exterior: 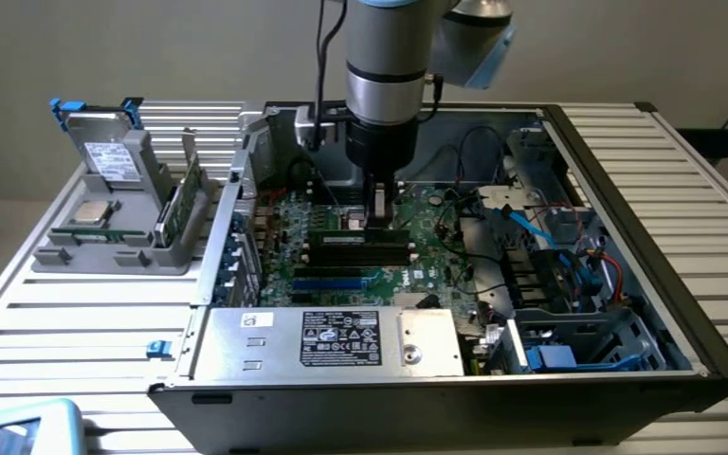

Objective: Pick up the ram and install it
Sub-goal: 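Insert the ram into the slot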

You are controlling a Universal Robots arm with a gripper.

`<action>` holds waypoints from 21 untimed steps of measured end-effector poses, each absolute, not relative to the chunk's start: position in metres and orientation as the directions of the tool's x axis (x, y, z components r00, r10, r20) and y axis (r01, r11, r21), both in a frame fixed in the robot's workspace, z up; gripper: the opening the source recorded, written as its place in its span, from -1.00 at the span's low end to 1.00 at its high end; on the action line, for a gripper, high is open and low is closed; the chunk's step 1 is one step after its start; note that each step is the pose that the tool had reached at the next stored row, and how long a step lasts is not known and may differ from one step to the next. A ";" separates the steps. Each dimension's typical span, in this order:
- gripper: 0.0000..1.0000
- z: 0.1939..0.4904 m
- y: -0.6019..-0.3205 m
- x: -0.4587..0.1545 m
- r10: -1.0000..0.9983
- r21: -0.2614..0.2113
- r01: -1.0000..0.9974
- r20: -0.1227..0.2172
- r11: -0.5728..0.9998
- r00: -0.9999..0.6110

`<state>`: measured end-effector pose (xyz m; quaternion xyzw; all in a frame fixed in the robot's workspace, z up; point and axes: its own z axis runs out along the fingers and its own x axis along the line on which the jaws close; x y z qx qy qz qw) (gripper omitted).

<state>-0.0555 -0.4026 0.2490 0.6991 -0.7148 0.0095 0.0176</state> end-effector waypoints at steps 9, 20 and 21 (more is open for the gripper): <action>-0.74 0.246 -0.405 -0.054 -0.999 0.011 -1.000 0.038 -0.006 0.007; -0.74 0.242 -0.406 -0.053 -0.999 0.014 -1.000 0.039 0.004 -0.003; -0.74 0.241 -0.406 -0.053 -0.999 0.015 -1.000 0.039 0.005 -0.005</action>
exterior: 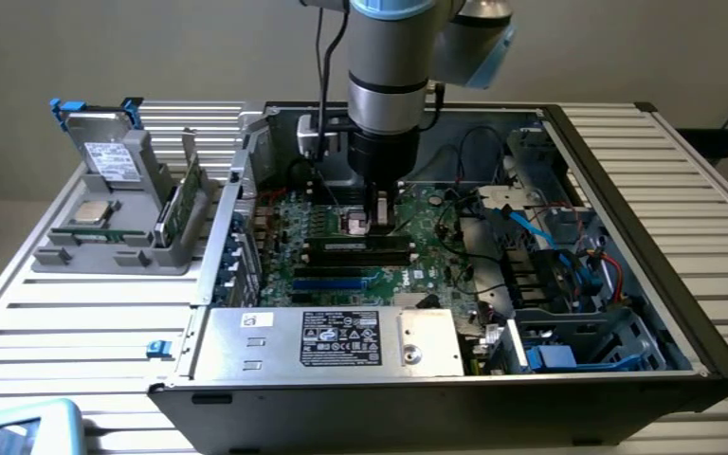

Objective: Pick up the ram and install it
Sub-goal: 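Insert the ram into the slot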

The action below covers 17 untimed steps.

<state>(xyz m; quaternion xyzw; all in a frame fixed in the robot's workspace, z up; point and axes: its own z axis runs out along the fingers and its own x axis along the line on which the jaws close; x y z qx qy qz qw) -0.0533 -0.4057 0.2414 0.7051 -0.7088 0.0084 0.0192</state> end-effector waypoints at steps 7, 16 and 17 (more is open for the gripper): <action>-0.74 0.239 -0.406 -0.052 -0.999 0.019 -1.000 0.039 0.010 -0.009; -0.74 0.234 -0.406 -0.052 -0.999 0.019 -1.000 0.039 0.010 -0.009; -0.74 0.234 -0.406 -0.052 -0.999 0.019 -1.000 0.039 0.010 -0.009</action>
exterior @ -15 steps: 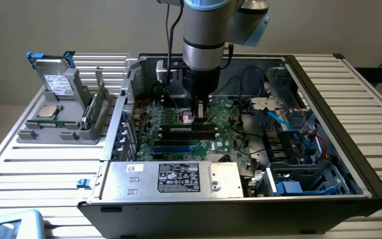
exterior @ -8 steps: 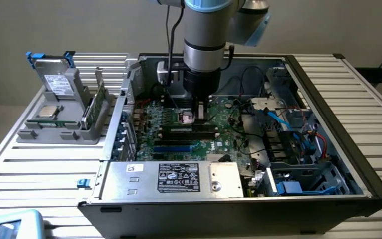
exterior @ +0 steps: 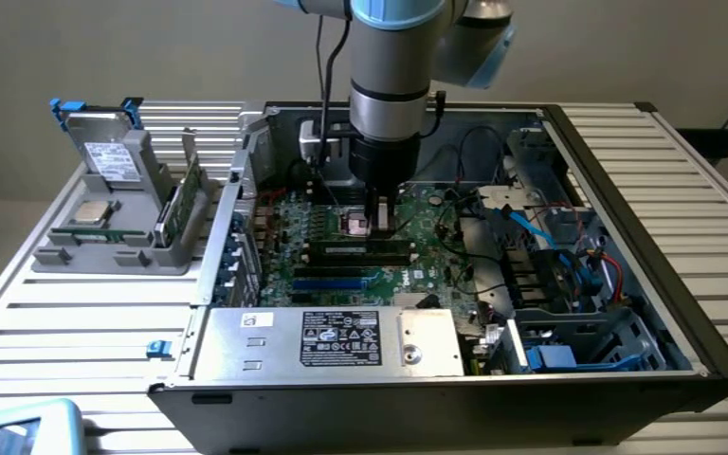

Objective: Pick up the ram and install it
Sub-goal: 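Insert the ram into the slot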

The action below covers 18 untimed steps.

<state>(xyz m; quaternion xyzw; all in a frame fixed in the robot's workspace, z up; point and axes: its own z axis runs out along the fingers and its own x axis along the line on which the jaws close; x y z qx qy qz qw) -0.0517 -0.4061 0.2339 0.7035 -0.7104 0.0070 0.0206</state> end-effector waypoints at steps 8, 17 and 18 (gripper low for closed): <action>-0.74 0.233 -0.406 -0.052 -0.999 0.019 -1.000 0.039 0.010 -0.009; -0.74 0.231 -0.406 -0.052 -0.999 0.019 -1.000 0.039 0.010 -0.009; -0.74 0.230 -0.406 -0.052 -0.999 0.019 -1.000 0.039 0.010 -0.009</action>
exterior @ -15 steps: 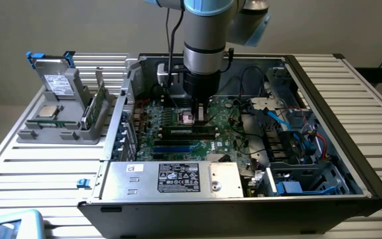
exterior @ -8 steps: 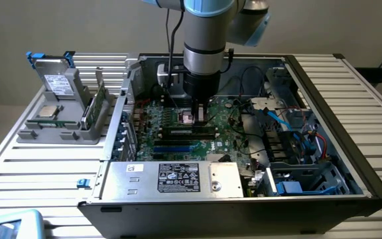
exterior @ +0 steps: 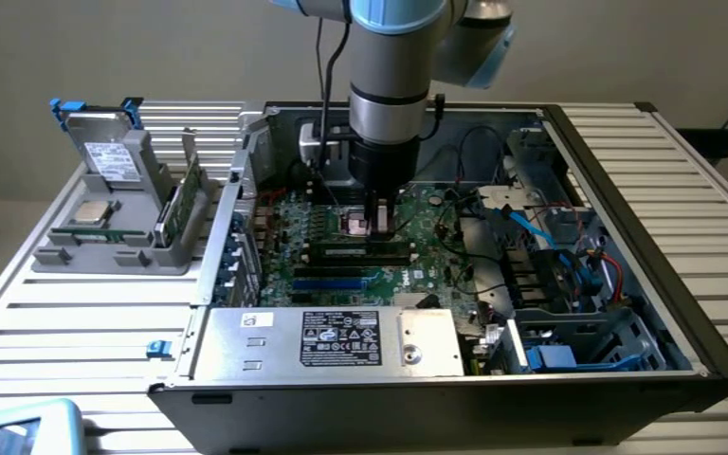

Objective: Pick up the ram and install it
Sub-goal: 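Insert the ram into the slot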

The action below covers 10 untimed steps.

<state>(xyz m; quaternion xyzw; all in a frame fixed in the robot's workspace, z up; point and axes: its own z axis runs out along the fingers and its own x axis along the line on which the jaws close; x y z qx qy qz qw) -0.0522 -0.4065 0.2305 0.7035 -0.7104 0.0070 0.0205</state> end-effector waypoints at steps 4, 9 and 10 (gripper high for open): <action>-0.74 0.229 -0.406 -0.052 -0.999 0.019 -1.000 0.039 0.010 -0.009; -0.74 0.227 -0.406 -0.053 -0.999 0.019 -1.000 0.040 0.010 -0.009; -0.74 0.227 -0.406 -0.053 -0.999 0.019 -1.000 0.040 0.010 -0.009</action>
